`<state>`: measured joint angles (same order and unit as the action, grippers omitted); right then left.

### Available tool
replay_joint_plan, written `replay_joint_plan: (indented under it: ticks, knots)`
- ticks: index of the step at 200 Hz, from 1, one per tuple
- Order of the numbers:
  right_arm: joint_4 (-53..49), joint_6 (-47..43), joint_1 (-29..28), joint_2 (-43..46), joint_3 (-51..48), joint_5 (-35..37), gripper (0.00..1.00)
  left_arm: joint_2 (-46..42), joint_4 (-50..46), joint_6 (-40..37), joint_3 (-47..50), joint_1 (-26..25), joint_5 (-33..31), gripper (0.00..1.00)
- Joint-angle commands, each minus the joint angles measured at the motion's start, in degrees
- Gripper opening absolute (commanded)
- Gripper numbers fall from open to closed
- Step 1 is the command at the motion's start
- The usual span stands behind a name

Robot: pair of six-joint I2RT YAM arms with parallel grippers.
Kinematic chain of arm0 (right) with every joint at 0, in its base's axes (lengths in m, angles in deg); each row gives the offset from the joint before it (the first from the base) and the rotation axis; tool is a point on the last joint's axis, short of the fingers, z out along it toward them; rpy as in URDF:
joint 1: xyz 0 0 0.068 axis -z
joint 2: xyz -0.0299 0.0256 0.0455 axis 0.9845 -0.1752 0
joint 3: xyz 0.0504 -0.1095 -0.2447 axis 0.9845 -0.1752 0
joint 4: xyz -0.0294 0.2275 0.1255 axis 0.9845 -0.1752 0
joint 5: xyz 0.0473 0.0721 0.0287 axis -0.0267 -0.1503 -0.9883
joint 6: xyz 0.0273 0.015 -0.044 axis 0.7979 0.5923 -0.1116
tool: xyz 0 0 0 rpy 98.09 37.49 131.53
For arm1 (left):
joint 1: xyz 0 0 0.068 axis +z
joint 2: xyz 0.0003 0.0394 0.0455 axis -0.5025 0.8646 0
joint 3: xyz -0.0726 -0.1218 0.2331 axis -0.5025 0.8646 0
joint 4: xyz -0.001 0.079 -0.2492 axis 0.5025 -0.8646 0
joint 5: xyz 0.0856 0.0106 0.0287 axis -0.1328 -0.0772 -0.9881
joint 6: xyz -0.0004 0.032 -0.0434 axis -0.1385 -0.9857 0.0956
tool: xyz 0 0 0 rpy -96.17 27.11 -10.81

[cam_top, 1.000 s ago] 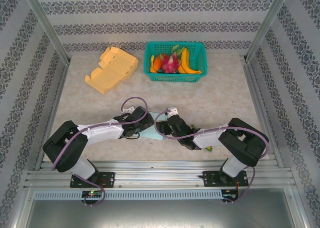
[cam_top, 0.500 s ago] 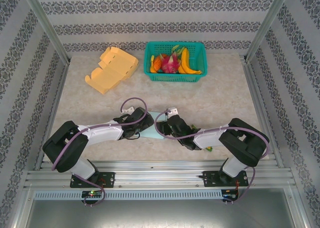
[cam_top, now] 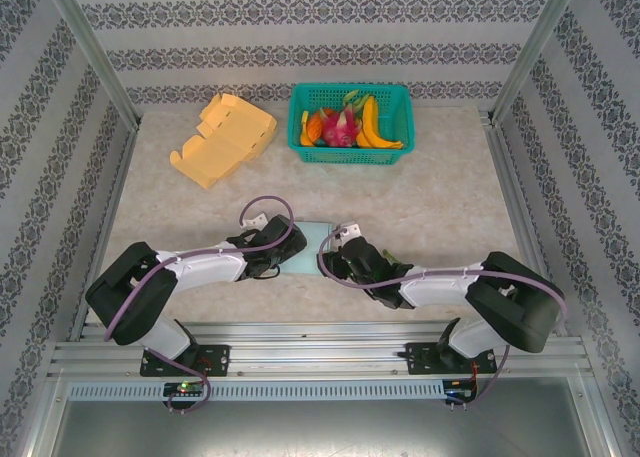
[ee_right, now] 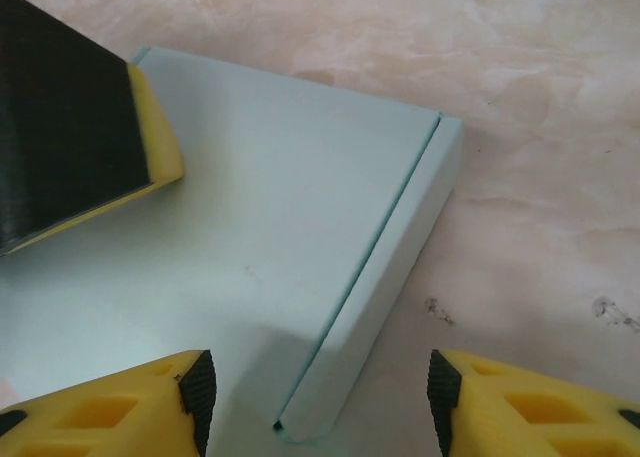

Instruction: Fold the paper box

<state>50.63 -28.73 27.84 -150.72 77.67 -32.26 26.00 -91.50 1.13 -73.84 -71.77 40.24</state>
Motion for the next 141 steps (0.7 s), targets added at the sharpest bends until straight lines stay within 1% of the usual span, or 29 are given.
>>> replay_joint_plan:
  ticks: [1, 33, 45, 56, 99, 118, 141]
  knots:
    - [-1.1, 1.9, -1.2, 1.6, -1.2, -1.3, 0.58, 2.2, -4.7, 0.6, 2.1, 0.1, -2.1, 0.93]
    - [-0.1, 3.6, -2.1, 0.0, -1.1, -3.3, 0.57, 2.1, -4.7, 0.6, 2.0, 0.1, -2.2, 0.93]
    - [0.8, 4.3, -2.6, -1.2, -0.9, -4.3, 0.54, 2.1, -4.7, 0.5, 2.1, 0.1, -2.2, 0.93]
    - [1.6, 5.0, -3.1, -2.3, -0.7, -4.9, 0.53, 2.1, -4.6, 0.6, 2.0, 0.1, -2.3, 0.93]
    - [3.4, 6.3, -4.5, -5.9, 0.2, -4.6, 0.52, 2.0, -4.5, 0.6, 2.3, 0.1, -2.5, 0.92]
    - [3.7, 6.3, -4.7, -6.0, 0.3, -4.4, 0.50, 2.0, -4.5, 0.7, 2.5, 0.1, -2.7, 0.92]
    - [3.1, 6.2, -5.0, -5.4, 0.1, -3.5, 0.50, 2.0, -4.5, 0.7, 2.7, 0.1, -2.9, 0.92]
